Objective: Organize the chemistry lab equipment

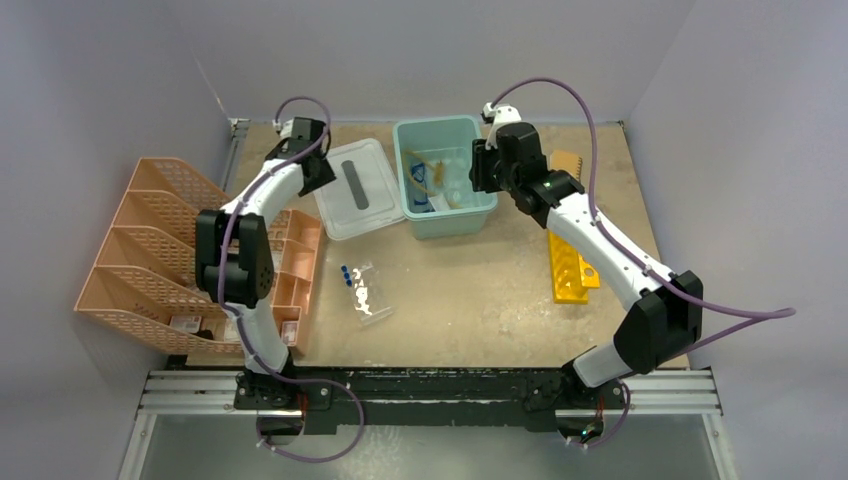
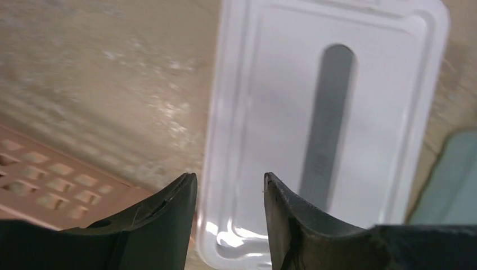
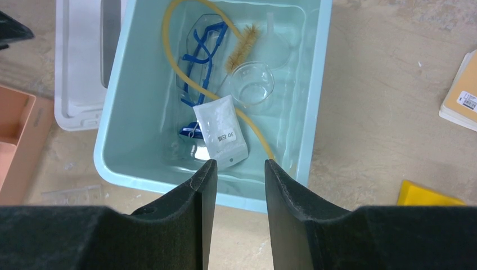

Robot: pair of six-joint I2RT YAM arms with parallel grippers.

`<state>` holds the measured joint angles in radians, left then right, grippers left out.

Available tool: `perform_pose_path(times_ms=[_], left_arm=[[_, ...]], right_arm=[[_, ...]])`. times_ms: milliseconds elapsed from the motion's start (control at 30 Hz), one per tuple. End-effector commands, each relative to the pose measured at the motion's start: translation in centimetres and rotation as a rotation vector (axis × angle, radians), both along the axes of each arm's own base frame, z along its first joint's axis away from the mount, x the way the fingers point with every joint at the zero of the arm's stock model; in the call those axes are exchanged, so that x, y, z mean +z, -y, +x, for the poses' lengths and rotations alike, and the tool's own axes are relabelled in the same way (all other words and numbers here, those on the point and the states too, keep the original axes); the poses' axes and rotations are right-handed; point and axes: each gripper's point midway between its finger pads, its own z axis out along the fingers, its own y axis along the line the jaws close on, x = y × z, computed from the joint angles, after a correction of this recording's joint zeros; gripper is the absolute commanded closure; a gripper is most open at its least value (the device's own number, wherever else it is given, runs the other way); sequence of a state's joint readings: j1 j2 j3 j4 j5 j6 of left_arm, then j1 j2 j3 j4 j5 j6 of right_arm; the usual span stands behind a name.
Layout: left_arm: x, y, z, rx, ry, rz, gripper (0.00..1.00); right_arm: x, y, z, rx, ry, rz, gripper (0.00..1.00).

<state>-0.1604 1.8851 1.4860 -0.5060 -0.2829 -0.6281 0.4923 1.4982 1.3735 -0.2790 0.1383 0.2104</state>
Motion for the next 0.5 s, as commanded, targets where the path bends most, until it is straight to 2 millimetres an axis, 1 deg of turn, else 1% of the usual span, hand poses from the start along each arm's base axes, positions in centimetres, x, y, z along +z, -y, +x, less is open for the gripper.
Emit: perform_pose_path(times_ms=[0,33,100,167,267,400,467], left_arm=[[-0.1,-3.8,-0.7,0.051,-0.032,0.108,0.53],[-0.9,-4.1,-0.6,0.037,-0.051,0.091,0.53],[-2.6,-4.0,-0.4,0.009,-0.093,0.034,0.53],[-3.7,-3.3,0.0,-0.039,-0.115,-0.014,0.53],[-4.3,-2.9,0.3,-0.077,-0.117,-0.023,0.51],[-5.4,-4.0,-0.1,-0.052,-0.167,0.026,0.51],[-6.2,-4.2,-0.4,-0.055,-0.188,0.033,0.56]], right_arm=[[2.4,-0.2,-0.2,0.003,0.06,0.048,0.61],[2.5,-0.2,-0.2,0.003,0.062,0.05,0.61],[2.5,-0.2,-0.2,0.004,0.061,0.05,0.6],[2.6,-0.1,-0.2,0.002,0.063,0.05,0.6],[2.5,-0.1,-0.3,0.001,0.059,0.048,0.61],[2.3,0.0,-0.5,-0.005,0.053,0.053,0.61],[2.3,0.0,-0.5,-0.008,0.052,0.057,0.6]])
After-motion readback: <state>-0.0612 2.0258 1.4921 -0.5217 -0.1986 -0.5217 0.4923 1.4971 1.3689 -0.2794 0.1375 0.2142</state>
